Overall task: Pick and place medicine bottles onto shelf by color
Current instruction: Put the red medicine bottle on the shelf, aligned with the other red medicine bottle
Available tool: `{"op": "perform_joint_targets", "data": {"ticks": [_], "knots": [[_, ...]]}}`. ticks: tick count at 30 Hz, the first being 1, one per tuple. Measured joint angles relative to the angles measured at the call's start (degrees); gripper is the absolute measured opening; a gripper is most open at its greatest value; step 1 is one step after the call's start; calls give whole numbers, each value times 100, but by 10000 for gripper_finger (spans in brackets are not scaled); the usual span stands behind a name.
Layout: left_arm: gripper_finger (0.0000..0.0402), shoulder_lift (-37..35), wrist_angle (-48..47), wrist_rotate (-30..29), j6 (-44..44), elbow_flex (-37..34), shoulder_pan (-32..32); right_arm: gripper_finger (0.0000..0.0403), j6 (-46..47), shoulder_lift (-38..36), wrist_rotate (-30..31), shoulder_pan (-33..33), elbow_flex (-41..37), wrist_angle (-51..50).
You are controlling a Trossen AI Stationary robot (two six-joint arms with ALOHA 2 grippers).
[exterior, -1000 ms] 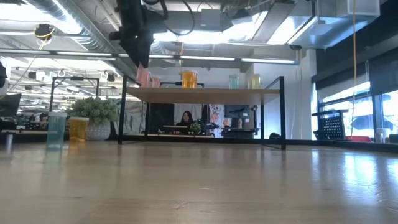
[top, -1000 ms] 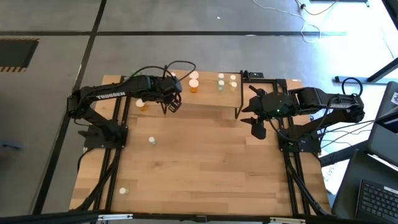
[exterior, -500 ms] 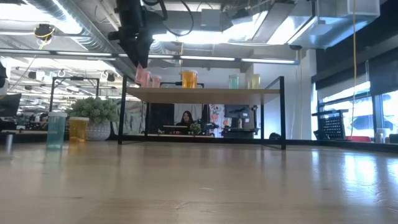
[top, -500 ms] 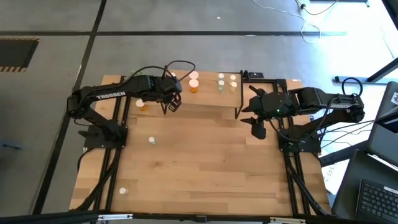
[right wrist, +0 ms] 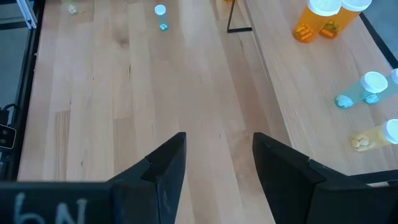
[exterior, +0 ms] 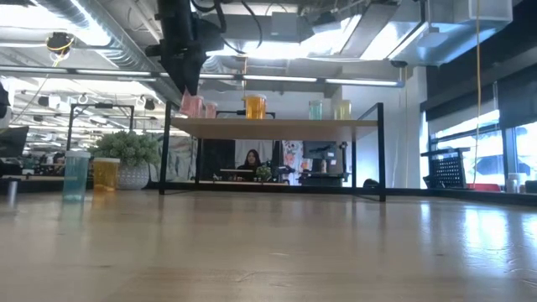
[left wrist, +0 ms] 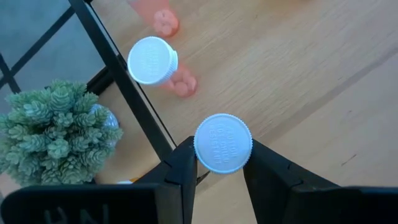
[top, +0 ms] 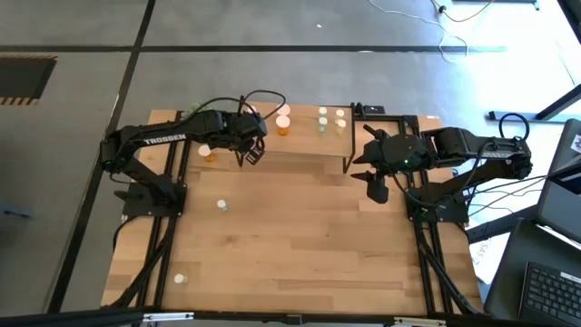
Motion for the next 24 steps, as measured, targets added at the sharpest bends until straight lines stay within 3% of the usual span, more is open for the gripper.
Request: {"op": "perform_joint_targets", "data": {"ticks": [24], "knots": [[109, 0, 0, -28, -111, 1, 0, 188, 0, 0, 2, 0, 2, 2]]}}
